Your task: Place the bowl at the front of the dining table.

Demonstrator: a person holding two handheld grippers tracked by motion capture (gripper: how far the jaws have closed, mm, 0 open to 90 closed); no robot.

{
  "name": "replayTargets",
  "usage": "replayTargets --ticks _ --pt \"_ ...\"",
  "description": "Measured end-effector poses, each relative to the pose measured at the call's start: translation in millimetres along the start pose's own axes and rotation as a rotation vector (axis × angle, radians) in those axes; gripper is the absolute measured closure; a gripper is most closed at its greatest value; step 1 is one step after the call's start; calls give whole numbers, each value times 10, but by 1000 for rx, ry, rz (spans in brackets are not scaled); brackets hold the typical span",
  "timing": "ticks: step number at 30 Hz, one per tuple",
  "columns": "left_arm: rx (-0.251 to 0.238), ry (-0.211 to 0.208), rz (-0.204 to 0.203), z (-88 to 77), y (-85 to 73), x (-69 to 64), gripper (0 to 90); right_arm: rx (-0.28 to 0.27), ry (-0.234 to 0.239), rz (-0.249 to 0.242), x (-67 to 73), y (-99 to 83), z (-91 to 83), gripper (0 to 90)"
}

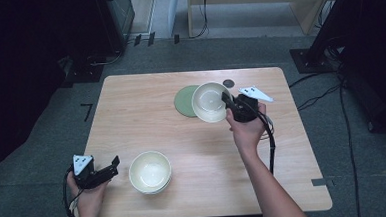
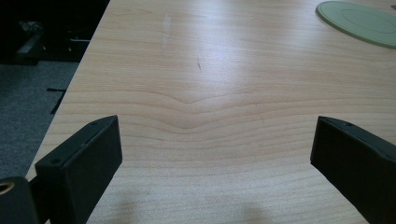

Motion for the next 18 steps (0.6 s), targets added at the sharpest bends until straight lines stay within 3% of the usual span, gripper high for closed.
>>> replayTargets --ticks 9,18 --pt "4 -1 1 4 1 0 20 74 -3 46 9 1 390 847" --pt "1 -6 -1 0 0 3 20 215 -48 120 20 -46 916 847"
Point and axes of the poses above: each handheld gripper's, and its own axes: z roughly forward along the jaws, y roughly out of its top, x roughly to its left, the point moved 2 cm from there along z, roughly forward along the jaws, and after that the axes turned 2 degrees about -z, right-handed, at the moved point
